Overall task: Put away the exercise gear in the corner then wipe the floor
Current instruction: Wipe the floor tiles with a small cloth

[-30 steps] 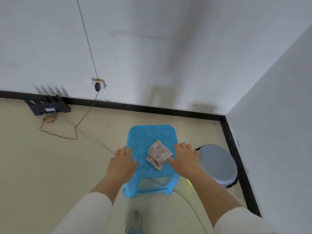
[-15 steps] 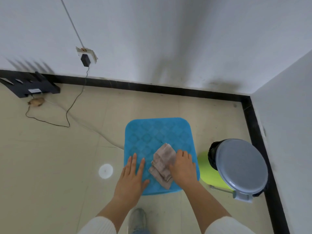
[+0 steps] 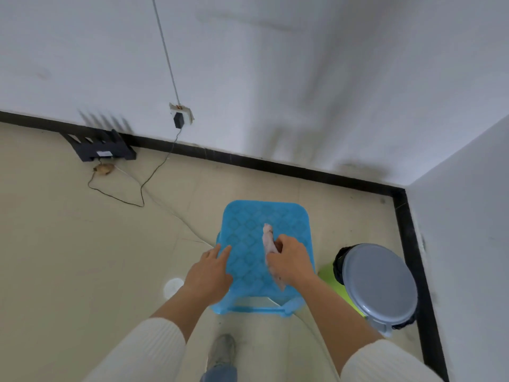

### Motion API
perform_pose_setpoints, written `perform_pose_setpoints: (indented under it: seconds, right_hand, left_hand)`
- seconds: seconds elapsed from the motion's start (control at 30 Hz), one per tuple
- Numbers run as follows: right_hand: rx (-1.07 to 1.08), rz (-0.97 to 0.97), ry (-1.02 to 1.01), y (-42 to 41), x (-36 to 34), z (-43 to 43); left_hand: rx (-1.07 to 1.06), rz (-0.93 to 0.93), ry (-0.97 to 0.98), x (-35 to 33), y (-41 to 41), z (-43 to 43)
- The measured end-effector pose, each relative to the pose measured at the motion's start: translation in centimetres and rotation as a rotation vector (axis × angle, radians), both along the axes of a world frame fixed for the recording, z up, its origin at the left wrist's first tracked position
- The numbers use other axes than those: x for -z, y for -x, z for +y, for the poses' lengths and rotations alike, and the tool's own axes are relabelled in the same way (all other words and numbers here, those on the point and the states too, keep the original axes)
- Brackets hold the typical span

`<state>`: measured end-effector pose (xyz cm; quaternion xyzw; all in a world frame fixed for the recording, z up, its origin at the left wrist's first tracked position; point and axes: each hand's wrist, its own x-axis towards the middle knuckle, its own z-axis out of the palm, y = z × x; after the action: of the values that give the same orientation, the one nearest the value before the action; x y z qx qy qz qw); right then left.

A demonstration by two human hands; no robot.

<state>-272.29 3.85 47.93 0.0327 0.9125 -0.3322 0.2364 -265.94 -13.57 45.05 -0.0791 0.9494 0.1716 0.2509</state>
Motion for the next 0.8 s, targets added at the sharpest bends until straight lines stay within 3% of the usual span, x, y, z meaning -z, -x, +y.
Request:
perform_pose_setpoints:
  seconds: [0.2,0.43,0.8]
  right_hand:
    - [-0.18,0.055,0.134,-8.6,-10.8,-1.3]
    - [-0.536,0.144,0.197,-24.0,-22.0,-6.0]
    - [-1.134,0.122,0.319,-54.0,-31.2,-19.5]
  left_hand:
    - [-0.288,0.14,-0.022,-9.5,-11.3,0.6]
    - [-0.63,0.293,0.053,-20.9,-31.1,-0.9]
    - [-1.166,0.339,0.171,-30.6,-67.3,-6.7]
